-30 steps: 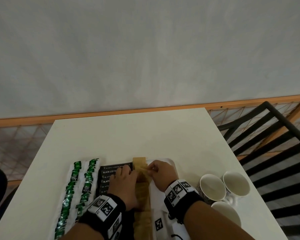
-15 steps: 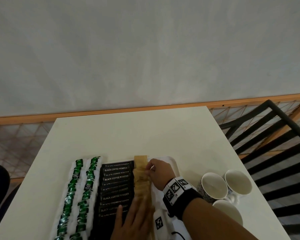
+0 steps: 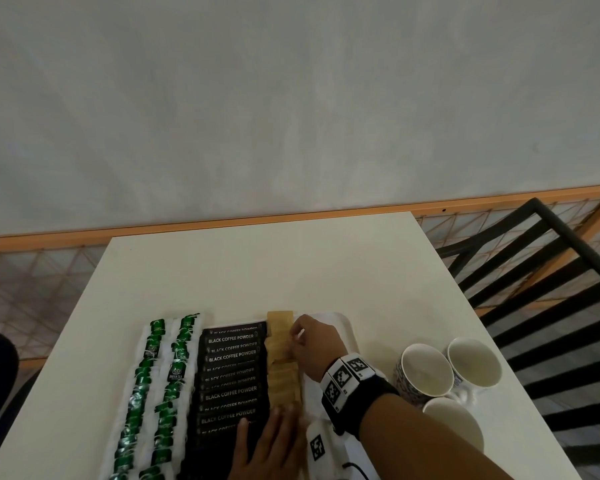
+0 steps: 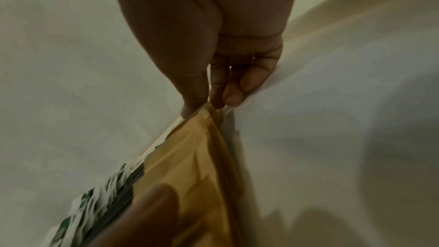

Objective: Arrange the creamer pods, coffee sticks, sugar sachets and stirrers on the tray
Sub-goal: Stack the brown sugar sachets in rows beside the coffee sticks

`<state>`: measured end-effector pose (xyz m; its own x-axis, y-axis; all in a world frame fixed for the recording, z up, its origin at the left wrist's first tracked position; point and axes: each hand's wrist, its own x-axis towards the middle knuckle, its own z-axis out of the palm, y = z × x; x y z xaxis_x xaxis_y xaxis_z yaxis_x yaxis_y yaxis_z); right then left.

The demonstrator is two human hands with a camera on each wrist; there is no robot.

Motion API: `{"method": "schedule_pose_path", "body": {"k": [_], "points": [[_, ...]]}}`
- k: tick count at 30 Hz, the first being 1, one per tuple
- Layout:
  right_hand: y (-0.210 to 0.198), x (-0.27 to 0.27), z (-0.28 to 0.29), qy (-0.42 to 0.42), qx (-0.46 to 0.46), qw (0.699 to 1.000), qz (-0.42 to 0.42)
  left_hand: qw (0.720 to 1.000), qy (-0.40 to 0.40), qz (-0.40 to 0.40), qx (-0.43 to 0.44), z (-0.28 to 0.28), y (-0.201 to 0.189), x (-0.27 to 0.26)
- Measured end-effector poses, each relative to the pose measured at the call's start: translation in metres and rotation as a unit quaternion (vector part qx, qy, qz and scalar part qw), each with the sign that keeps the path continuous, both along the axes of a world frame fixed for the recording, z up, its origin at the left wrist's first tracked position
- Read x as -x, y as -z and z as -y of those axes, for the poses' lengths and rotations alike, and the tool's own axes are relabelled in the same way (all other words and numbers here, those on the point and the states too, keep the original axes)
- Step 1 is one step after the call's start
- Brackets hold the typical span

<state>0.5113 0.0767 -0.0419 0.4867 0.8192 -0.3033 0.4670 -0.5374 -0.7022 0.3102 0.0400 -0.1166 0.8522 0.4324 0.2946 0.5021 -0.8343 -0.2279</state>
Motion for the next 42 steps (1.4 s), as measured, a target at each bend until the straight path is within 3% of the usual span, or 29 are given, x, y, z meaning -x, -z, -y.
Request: {"method": "schedule_pose_path", "body": {"k": [4, 9, 15, 23, 35, 42], "points": [[0.001, -0.001, 0.008, 0.039, -0.031, 0.999, 0.005, 0.998, -0.036, 0.016, 0.048, -0.001, -0.011, -0.001], [0.001, 0.005, 0.019, -0.063, -0.021, 0.996, 0.051, 0.997, -0.008, 0.025, 0.075, -0.018, -0.021, -0.001], [-0.004, -0.001, 0.018, -0.085, 0.022, 0.994, 0.072, 0.997, -0.019, -0.022, 0.075, -0.013, -0.008, 0.004], [-0.002, 0.003, 0.011, -0.159, 0.082, 0.976, 0.123, 0.998, -0.016, -0.007, 0.063, -0.010, -0.006, 0.003], [-0.003, 0.004, 0.012, -0.094, 0.025, 0.991, 0.089, 0.997, -0.019, 0.002, 0.069, -0.010, -0.006, 0.004], [-0.043, 0.013, 0.061, -0.095, -0.030, 0.991, 0.083, 0.994, 0.044, 0.029, 0.098, -0.002, -0.024, 0.014]]}}
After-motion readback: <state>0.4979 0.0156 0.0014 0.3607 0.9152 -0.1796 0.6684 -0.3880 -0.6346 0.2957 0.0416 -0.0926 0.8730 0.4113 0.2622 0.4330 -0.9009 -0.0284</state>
